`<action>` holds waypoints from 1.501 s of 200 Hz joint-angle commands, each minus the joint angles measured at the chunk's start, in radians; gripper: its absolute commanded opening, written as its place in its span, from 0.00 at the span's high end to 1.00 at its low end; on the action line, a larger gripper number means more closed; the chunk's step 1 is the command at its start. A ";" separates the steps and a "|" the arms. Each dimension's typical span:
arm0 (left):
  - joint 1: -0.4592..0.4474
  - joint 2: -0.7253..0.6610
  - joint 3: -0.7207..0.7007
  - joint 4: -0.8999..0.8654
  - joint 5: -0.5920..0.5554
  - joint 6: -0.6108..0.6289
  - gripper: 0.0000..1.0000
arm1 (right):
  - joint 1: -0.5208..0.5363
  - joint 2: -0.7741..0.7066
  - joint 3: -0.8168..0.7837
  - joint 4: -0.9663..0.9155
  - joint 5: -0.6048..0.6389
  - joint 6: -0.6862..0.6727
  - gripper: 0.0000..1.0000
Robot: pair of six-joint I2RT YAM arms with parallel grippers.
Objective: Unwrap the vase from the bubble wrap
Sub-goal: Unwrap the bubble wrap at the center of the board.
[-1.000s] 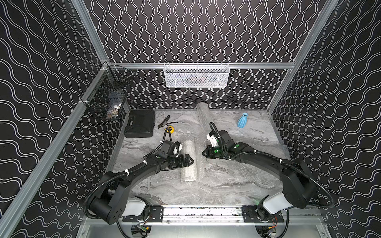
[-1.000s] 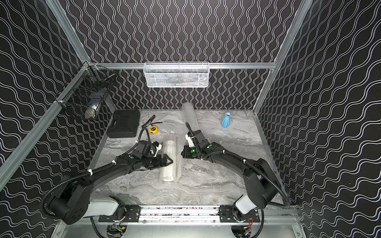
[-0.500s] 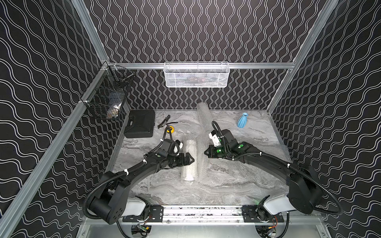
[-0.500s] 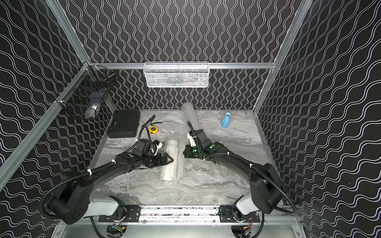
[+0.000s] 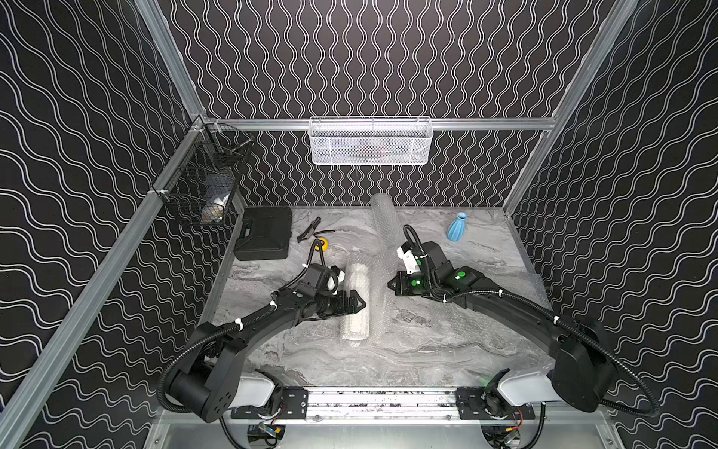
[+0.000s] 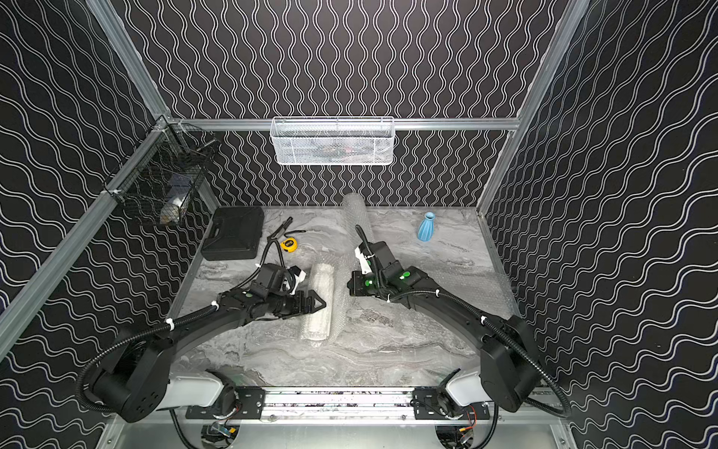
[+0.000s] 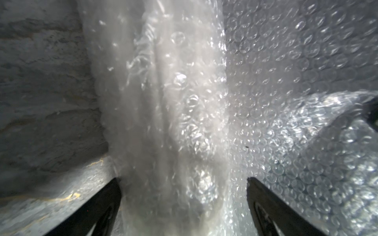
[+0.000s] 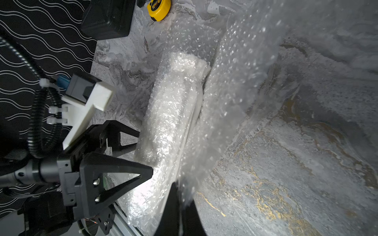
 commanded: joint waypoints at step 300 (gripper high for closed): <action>0.001 -0.079 0.076 -0.193 -0.178 0.068 0.07 | 0.000 -0.088 0.044 -0.078 0.099 -0.047 1.00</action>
